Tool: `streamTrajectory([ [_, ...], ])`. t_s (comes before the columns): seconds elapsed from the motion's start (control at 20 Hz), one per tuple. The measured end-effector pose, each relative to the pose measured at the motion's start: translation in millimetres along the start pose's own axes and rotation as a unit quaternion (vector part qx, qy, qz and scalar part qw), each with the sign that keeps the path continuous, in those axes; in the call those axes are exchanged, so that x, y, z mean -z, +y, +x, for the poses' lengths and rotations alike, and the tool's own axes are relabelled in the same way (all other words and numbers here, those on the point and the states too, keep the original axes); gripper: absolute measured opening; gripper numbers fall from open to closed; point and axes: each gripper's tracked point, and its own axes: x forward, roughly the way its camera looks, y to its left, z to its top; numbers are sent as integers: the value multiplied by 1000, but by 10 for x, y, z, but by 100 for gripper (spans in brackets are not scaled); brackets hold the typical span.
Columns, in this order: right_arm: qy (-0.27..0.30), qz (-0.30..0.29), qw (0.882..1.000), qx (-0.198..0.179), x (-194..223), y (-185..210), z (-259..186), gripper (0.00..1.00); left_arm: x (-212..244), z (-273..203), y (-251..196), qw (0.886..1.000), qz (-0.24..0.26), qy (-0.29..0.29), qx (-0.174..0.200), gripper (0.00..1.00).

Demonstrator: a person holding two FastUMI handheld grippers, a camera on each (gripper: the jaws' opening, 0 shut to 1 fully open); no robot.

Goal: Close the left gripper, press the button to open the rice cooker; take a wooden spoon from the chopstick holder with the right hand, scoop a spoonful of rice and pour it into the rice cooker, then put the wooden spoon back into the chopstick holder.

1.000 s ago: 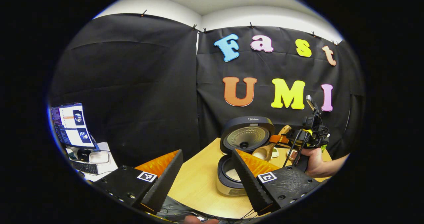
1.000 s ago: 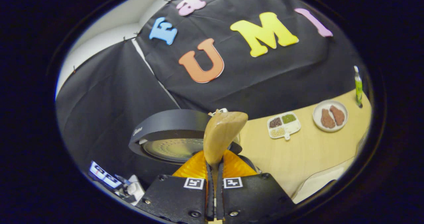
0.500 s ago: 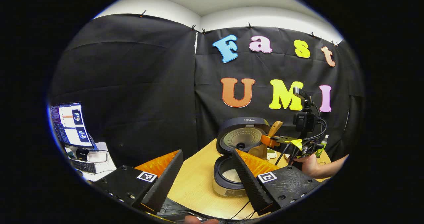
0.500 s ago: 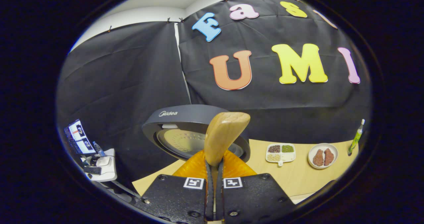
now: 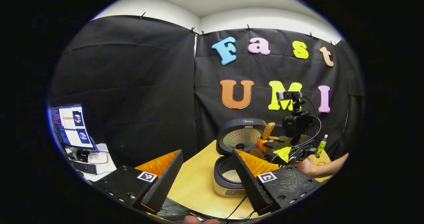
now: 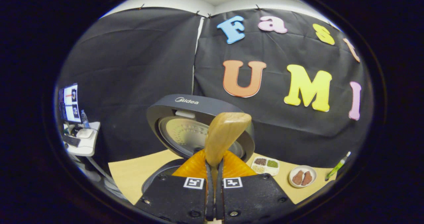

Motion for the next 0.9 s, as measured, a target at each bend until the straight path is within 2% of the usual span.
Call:
streamTrajectory([
  [0.15,-4,-49,999,11,-1,56,-7,8,-13,-20,1,1000,0,-2,3,95],
  [0.4,-13,-70,997,6,-85,179,-66,10,-49,-53,27,1000,-5,-7,5,95],
  [0.45,-12,-59,998,3,-95,203,-80,8,-55,-59,29,1000,-6,-8,5,95],
  [0.7,-2,24,1000,-4,-211,188,-178,8,-121,-78,21,1000,-9,-14,14,95],
  [0.9,-7,109,994,-10,-423,74,-416,6,-224,-43,-38,999,-9,-23,30,95],
])
